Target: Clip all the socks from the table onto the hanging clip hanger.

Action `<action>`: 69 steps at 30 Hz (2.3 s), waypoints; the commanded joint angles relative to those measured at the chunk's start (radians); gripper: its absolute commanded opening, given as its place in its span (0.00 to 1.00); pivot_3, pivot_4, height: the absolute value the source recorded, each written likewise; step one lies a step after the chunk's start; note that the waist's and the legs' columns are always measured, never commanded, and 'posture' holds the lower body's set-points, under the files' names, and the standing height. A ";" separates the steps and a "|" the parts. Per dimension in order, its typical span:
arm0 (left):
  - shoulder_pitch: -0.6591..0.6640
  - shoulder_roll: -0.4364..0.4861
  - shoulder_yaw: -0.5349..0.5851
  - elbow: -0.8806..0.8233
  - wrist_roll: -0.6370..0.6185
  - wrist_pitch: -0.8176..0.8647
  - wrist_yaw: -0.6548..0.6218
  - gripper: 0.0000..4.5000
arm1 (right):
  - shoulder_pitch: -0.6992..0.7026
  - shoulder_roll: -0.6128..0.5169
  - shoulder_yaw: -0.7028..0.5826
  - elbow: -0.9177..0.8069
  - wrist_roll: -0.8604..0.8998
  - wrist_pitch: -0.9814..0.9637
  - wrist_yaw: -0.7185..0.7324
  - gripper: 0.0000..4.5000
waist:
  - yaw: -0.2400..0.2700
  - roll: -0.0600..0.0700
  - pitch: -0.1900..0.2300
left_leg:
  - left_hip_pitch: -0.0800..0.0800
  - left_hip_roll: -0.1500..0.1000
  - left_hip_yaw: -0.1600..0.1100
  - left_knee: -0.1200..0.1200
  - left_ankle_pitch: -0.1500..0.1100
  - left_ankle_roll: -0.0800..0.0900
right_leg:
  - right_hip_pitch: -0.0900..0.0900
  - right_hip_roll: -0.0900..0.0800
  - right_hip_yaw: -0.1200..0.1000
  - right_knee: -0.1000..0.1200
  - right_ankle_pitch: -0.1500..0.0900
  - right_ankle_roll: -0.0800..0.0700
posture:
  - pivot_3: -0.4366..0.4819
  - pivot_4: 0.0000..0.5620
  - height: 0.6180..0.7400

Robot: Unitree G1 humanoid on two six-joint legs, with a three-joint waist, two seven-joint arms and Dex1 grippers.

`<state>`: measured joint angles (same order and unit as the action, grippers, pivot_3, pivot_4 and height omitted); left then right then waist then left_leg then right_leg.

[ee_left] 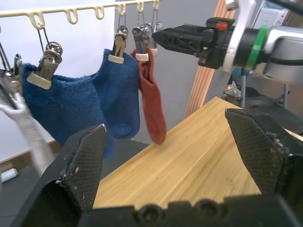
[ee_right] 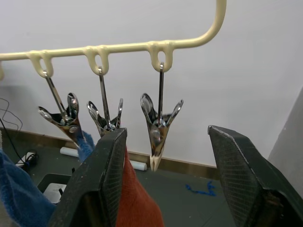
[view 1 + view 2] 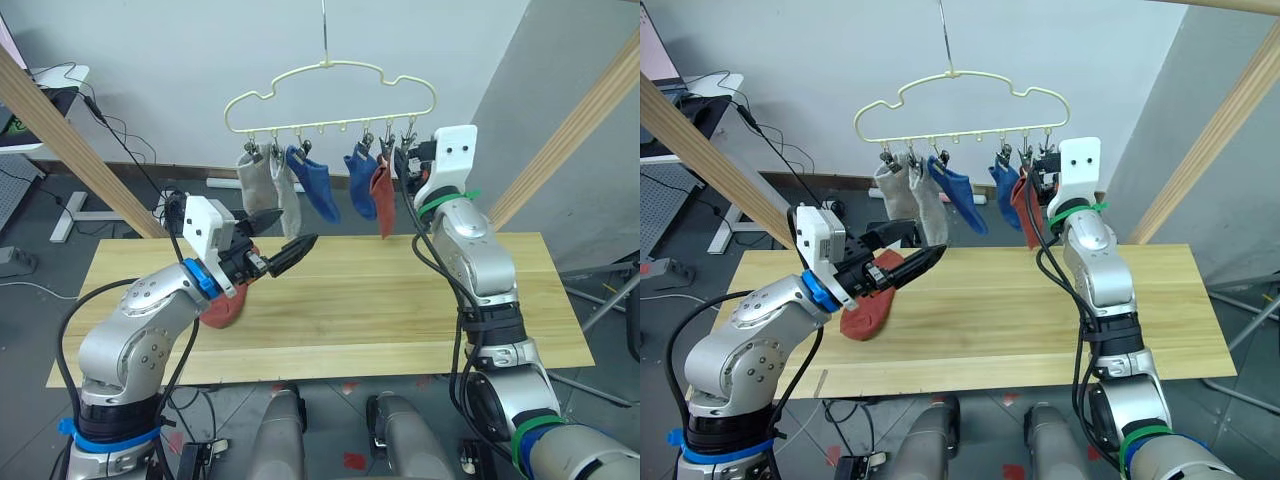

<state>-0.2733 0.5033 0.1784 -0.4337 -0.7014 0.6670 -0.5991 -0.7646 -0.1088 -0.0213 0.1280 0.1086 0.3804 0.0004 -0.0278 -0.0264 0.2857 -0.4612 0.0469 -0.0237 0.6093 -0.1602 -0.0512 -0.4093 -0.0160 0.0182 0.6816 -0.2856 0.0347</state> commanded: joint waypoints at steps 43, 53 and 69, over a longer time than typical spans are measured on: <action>0.013 -0.003 -0.015 -0.061 -0.023 -0.009 0.041 1.00 | -0.182 0.095 -0.066 0.206 0.011 -0.115 -0.044 0.45 | 0.001 0.000 0.000 | 0.000 0.000 0.000 0.000 0.000 0.000 | 0.000 0.000 0.000 0.000 0.000 0.000 | 0.52 0.51 1.00; 0.013 -0.001 -0.015 -0.066 -0.026 -0.005 0.043 1.00 | -0.184 0.109 -0.064 0.198 0.016 -0.105 -0.054 0.45 | 0.001 0.000 0.000 | 0.000 0.000 0.000 0.000 0.000 0.000 | 0.000 0.000 0.000 0.000 0.000 0.000 | 0.53 0.51 1.00; 0.007 -0.007 -0.021 -0.063 -0.023 -0.003 0.048 1.00 | -0.182 0.154 -0.067 0.178 0.039 -0.082 -0.045 0.45 | 0.001 0.000 0.000 | 0.000 0.000 0.000 0.000 0.000 0.000 | 0.000 0.000 0.000 0.000 0.000 0.000 | 0.53 0.51 1.00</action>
<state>-0.2617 0.5018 0.1564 -0.4639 -0.7063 0.6689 -0.5541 -0.9231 0.0427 -0.0840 0.3505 0.1376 0.3071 -0.0457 -0.0264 -0.0260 0.2859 -0.4612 0.0470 -0.0238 0.6092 -0.1602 -0.0512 -0.4094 -0.0163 0.0178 0.6820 -0.2855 0.0344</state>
